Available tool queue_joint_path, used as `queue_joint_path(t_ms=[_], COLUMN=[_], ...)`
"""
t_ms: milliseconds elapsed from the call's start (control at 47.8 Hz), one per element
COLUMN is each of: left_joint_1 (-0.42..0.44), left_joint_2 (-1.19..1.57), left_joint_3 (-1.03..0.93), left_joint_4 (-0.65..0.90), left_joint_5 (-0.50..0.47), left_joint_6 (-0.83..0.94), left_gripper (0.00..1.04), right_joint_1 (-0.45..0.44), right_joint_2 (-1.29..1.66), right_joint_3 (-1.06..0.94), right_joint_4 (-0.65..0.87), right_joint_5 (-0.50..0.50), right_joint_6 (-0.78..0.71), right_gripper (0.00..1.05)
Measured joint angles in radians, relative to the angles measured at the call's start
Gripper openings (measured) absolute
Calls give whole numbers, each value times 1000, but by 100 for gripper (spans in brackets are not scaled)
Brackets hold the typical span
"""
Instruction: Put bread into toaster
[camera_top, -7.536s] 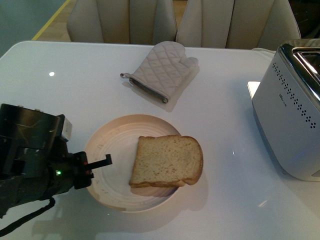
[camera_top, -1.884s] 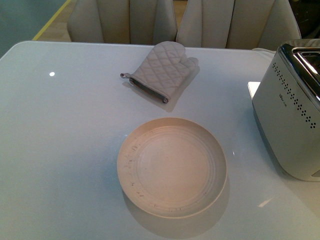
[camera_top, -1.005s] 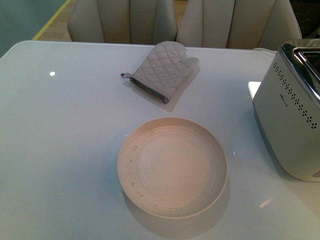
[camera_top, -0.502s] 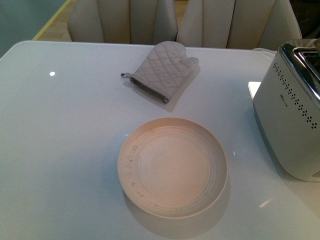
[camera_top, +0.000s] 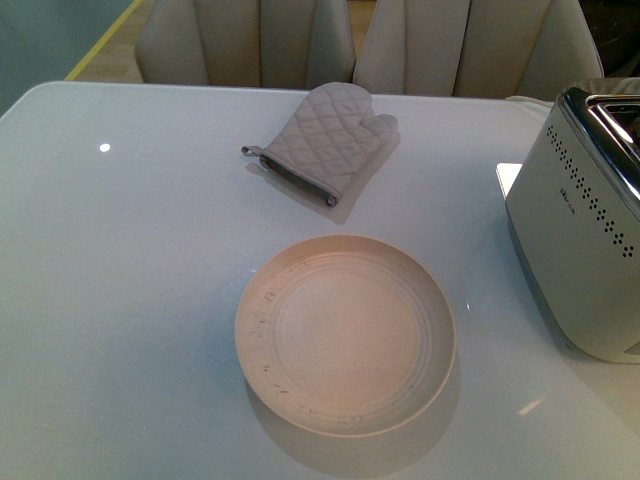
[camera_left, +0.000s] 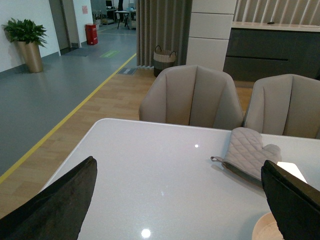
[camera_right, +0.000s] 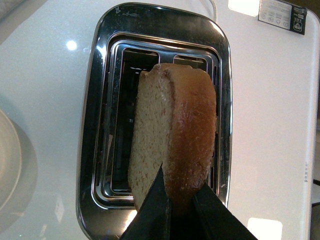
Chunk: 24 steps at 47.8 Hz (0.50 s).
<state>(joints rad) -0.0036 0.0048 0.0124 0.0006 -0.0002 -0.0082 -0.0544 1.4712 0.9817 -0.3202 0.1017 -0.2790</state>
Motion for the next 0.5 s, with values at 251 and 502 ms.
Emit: queue_joint_path(t_ms=[251, 502], left_joint_1=[0, 0], left_joint_2=[0, 0], left_joint_3=[0, 0], left_joint_4=[0, 0], left_joint_5=[0, 0], left_joint_6=[0, 0], left_gripper=[98, 98], right_joint_1=[8, -26], right_joint_2=[35, -105], right_joint_3=[-41, -104], right_joint_4=[44, 135], right_joint_5=[-34, -92], right_joint_6=[32, 119], right_gripper=[37, 89])
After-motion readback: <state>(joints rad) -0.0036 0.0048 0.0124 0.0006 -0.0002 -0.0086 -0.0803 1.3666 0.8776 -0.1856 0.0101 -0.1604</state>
